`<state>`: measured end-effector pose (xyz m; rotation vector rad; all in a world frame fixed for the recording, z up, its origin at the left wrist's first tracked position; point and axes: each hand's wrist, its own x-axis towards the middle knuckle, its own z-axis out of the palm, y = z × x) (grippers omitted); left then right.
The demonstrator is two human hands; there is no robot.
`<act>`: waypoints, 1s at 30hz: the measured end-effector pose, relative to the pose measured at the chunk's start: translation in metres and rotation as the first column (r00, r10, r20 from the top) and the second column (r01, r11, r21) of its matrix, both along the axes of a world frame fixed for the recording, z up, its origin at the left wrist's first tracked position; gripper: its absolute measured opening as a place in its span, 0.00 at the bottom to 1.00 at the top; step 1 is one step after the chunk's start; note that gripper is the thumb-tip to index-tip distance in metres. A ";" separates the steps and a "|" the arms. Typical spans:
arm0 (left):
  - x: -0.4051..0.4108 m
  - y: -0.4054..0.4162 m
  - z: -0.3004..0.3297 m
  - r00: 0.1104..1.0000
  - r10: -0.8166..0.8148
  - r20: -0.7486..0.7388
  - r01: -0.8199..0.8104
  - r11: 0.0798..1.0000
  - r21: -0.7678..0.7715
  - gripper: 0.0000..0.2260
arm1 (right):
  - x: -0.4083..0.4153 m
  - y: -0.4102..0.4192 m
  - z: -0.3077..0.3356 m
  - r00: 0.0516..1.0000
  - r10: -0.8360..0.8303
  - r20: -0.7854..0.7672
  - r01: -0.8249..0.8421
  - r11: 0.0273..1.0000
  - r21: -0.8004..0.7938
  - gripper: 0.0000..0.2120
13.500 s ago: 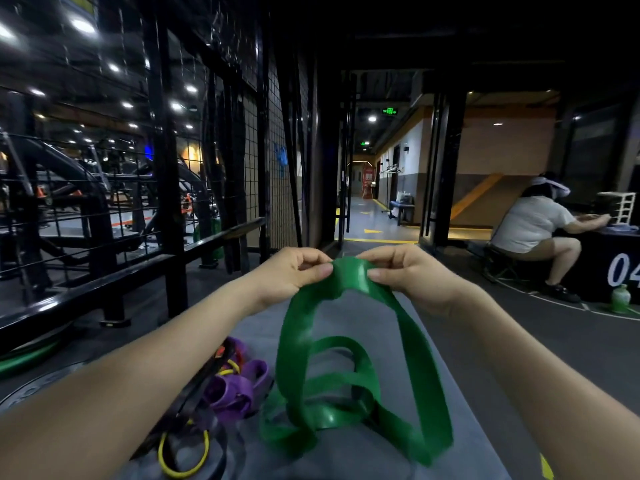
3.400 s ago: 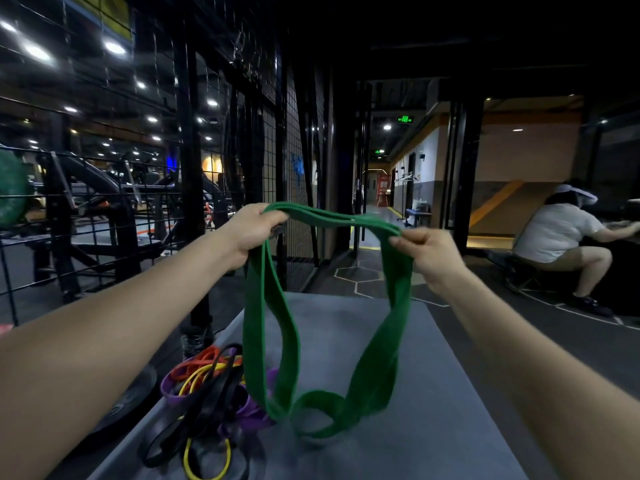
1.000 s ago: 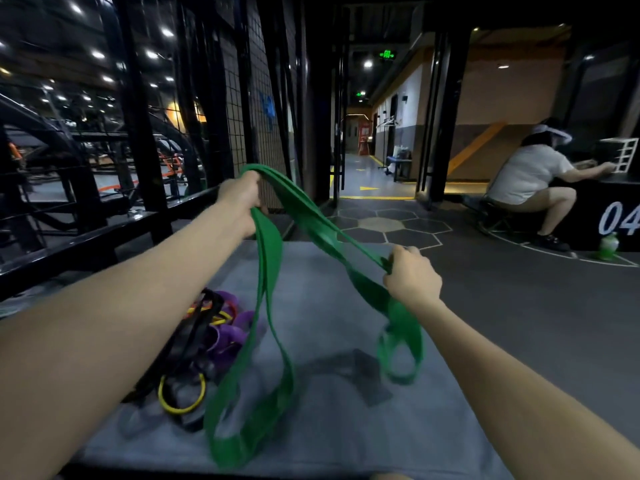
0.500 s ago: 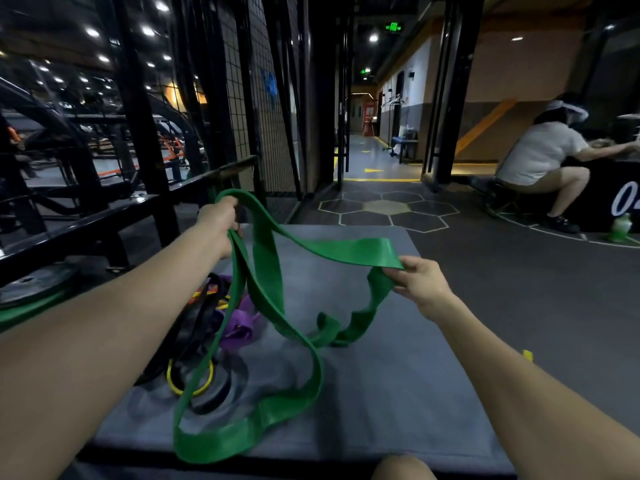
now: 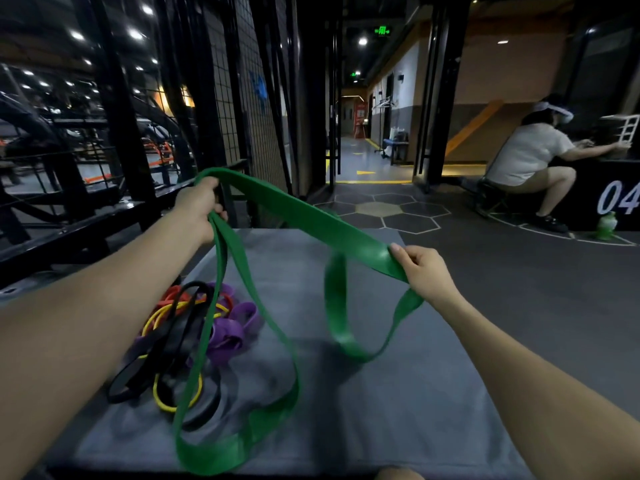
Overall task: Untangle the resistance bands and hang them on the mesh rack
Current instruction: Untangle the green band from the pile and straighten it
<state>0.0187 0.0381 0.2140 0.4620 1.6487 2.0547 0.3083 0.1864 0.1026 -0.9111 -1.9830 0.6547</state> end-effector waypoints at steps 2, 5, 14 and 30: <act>0.004 -0.001 0.003 1.000 -0.002 -0.027 0.002 1.000 -0.006 0.08 | 0.004 -0.003 -0.005 0.979 -0.041 0.199 0.026 0.997 0.076 0.23; 0.006 -0.002 -0.002 0.999 -0.009 -0.048 0.007 0.999 -0.039 0.09 | 0.007 -0.006 -0.014 0.900 0.007 0.435 -0.034 0.998 0.056 0.24; 0.014 -0.007 -0.021 0.969 -0.103 -0.224 0.067 0.984 -0.163 0.06 | 0.008 -0.010 -0.031 0.605 0.172 0.777 -0.139 0.984 -0.110 0.39; 0.055 -0.009 0.055 0.783 -0.306 -0.542 0.222 0.951 -0.216 0.07 | -0.103 -0.076 0.142 0.930 0.346 0.122 -0.364 0.912 0.192 0.20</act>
